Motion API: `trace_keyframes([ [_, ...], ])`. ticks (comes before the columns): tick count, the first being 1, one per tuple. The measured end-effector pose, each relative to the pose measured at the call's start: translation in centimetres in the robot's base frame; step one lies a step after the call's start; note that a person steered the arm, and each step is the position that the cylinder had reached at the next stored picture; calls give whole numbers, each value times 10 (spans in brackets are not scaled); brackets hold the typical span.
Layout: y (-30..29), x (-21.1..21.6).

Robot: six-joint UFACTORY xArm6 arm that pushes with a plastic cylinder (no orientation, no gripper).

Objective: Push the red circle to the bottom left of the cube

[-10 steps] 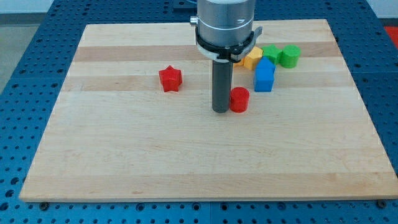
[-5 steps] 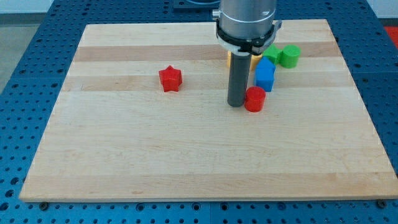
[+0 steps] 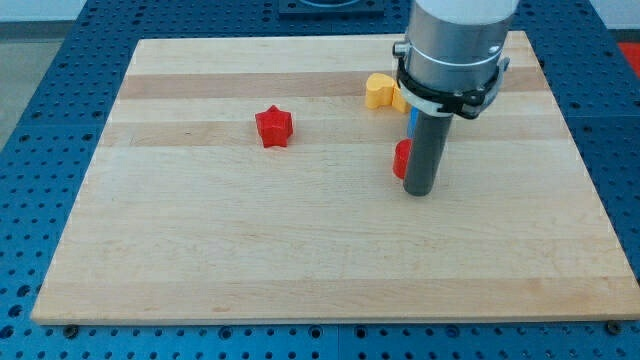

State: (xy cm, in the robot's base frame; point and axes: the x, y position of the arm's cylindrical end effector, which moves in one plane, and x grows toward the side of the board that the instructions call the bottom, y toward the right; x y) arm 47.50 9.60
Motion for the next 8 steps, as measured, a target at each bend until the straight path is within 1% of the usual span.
trace_keyframes([
  [2,-1,-11],
  [7,-3,-16],
  [8,-11,-13],
])
